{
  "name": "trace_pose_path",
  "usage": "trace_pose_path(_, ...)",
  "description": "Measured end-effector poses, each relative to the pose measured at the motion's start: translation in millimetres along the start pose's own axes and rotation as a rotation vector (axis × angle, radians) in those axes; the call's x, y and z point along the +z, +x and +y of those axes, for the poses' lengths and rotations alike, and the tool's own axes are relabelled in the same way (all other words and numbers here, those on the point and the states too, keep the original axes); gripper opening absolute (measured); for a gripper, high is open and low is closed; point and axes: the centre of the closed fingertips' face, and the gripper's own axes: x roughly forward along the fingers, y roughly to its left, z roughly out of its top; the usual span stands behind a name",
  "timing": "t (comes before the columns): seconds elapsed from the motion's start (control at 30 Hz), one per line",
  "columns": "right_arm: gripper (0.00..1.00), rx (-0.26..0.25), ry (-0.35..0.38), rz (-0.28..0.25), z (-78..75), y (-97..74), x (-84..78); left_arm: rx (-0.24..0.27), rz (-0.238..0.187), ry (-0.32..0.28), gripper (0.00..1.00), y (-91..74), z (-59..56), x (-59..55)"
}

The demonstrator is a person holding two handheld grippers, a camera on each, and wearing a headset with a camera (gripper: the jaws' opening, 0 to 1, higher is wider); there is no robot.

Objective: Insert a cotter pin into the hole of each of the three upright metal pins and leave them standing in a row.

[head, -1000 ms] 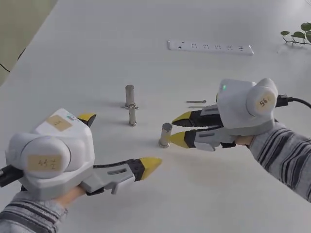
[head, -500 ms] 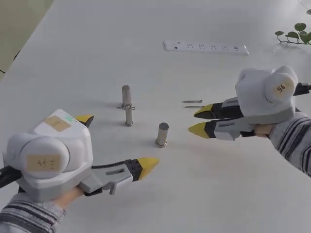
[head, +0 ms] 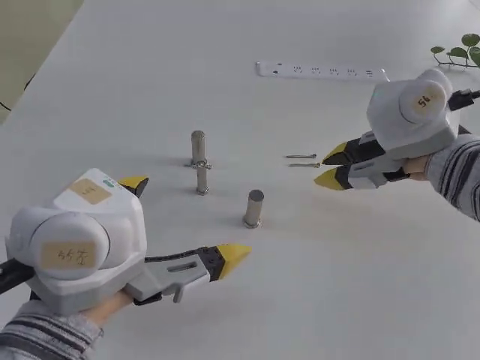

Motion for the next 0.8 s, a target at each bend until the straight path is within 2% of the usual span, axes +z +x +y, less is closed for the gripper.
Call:
trace_pose_path(0.23,0.16,0.005,-0.023,0.052,-14.0,13.2,-1.9,0.005,0.004,0.003,0.95,0.5,2.6,-1.5)
trace_pose_path(0.37,0.15,0.008,-0.051,0.102,-21.4,20.6,-7.2,0.004,0.006,0.009,0.95,0.9,3.3,-2.4)
trace_pose_path(0.67,0.12,0.047,-0.063,0.151,-30.2,33.5,-12.4,0.007,0.005,0.002,0.93,1.7,5.8,-2.5)
trace_pose_path(0.8,0.08,0.066,-0.073,0.172,-31.8,35.7,-14.9,0.010,0.002,-0.004,0.92,2.1,7.3,-2.2)
